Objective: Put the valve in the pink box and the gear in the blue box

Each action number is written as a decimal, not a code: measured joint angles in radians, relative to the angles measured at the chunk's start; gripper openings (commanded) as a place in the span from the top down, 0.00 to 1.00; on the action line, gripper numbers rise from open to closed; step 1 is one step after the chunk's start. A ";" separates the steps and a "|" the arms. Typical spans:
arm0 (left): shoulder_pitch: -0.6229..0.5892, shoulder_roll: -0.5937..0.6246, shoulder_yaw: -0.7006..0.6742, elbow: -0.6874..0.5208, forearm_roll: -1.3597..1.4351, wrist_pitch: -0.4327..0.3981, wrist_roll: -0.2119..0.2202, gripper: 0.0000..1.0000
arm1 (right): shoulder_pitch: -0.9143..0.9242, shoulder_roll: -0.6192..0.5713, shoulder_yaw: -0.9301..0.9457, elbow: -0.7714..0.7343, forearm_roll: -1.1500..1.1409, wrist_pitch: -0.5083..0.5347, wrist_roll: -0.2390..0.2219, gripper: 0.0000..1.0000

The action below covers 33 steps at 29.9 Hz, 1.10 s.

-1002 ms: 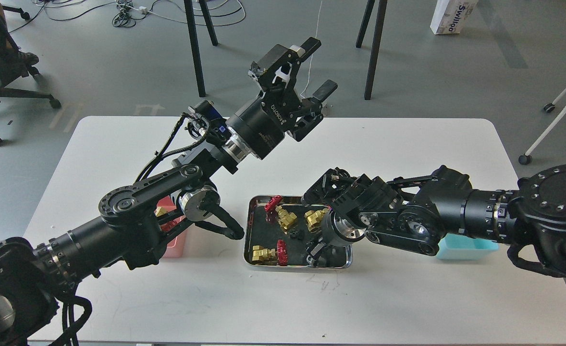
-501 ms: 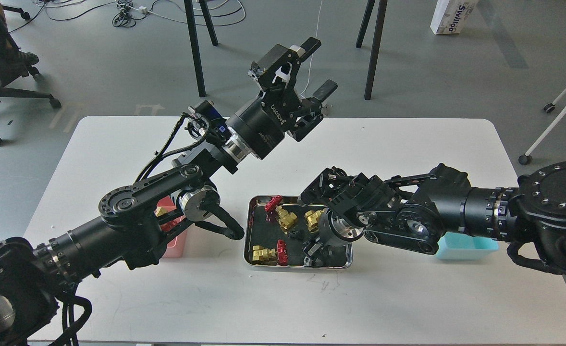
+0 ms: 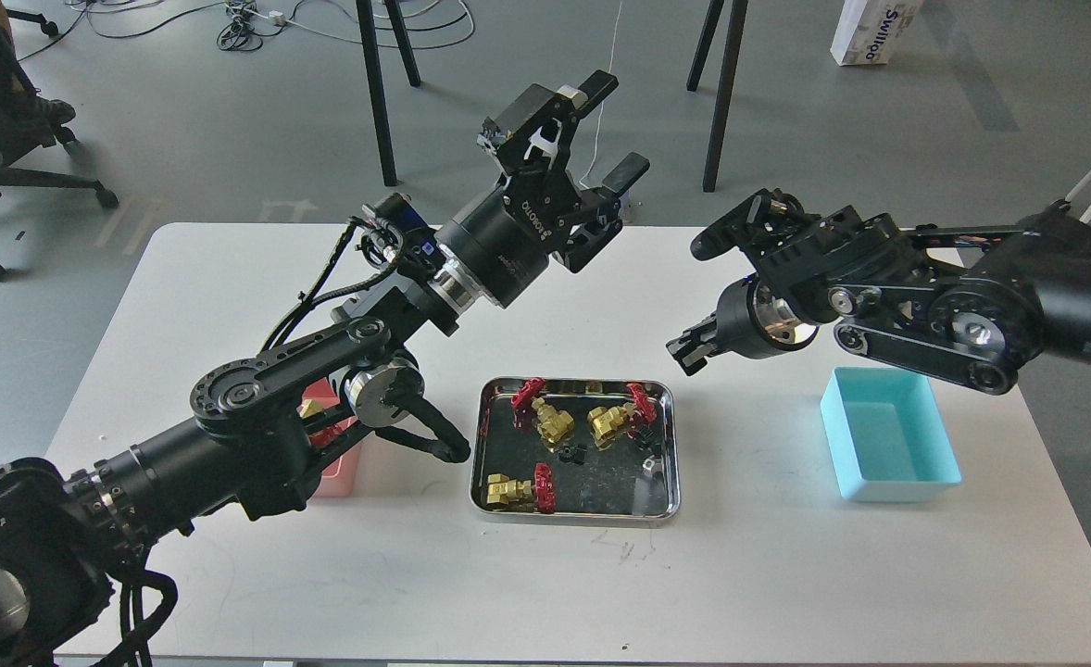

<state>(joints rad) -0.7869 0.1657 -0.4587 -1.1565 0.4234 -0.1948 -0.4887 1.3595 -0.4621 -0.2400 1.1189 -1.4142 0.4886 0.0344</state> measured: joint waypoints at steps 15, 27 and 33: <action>0.000 0.002 0.003 0.000 0.000 -0.003 0.000 0.13 | -0.179 -0.413 0.044 0.076 -0.003 0.000 0.003 0.89; 0.000 0.001 0.003 0.000 0.000 -0.003 0.000 0.13 | -0.243 -0.405 0.058 0.070 0.002 0.000 -0.001 0.00; 0.000 0.002 0.003 0.000 0.000 -0.001 0.000 0.13 | -0.249 -0.403 0.140 0.065 0.023 -0.009 -0.004 0.00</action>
<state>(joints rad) -0.7869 0.1672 -0.4556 -1.1566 0.4234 -0.1954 -0.4887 1.1109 -0.8654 -0.0999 1.1837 -1.3909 0.4794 0.0306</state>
